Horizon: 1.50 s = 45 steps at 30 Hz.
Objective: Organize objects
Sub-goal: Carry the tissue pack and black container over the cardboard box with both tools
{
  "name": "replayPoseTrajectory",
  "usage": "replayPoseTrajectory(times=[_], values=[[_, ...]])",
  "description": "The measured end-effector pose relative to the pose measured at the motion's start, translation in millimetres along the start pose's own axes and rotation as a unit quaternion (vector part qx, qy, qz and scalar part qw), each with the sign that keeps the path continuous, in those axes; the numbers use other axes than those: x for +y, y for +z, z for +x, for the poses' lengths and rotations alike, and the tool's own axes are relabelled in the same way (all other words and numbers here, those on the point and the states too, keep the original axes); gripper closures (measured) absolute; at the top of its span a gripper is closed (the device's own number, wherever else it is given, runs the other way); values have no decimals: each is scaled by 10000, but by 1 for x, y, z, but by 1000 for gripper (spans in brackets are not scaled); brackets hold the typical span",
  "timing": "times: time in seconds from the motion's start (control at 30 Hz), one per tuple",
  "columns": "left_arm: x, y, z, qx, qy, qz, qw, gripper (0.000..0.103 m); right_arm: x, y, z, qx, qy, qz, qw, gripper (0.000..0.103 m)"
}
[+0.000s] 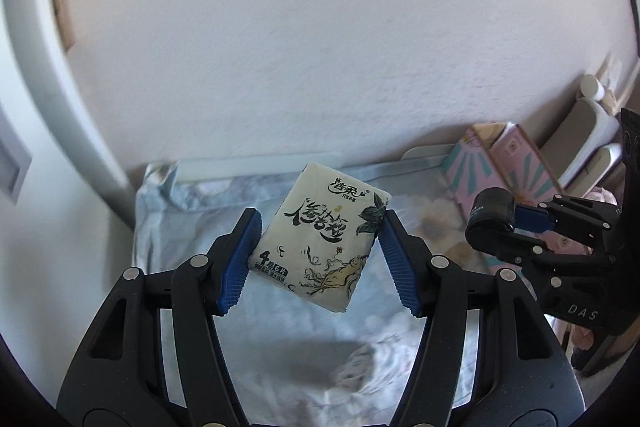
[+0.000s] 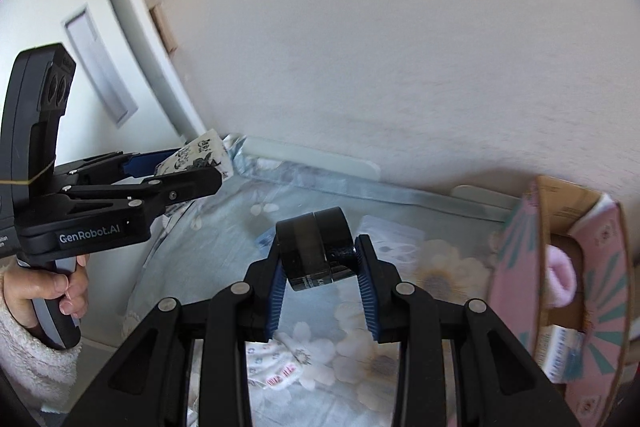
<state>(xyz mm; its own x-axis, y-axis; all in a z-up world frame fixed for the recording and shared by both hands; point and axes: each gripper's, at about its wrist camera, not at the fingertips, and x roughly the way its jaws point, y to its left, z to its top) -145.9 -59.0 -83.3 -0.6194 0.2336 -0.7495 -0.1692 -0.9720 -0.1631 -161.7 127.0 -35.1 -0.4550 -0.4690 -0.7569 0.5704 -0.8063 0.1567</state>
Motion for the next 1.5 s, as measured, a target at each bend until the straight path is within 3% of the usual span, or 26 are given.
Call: replayPoseTrajectory(times=[0.3, 0.73, 1.23, 1.5], values=[[-53, 42, 1, -178, -339, 204, 9991, 45, -49, 5, -45, -182, -462, 455, 9977, 72], [-144, 74, 30, -45, -923, 826, 9923, 45, -115, -17, -89, -223, -1030, 1045, 9889, 72], [-254, 80, 79, 346, -1575, 1574, 9743, 45, -171, -67, -120, -8, -1509, 1674, 9743, 72], [-303, 74, 123, 671, -1707, 1799, 9664, 45, -193, -92, -118, 329, -1591, 1896, 9683, 72]])
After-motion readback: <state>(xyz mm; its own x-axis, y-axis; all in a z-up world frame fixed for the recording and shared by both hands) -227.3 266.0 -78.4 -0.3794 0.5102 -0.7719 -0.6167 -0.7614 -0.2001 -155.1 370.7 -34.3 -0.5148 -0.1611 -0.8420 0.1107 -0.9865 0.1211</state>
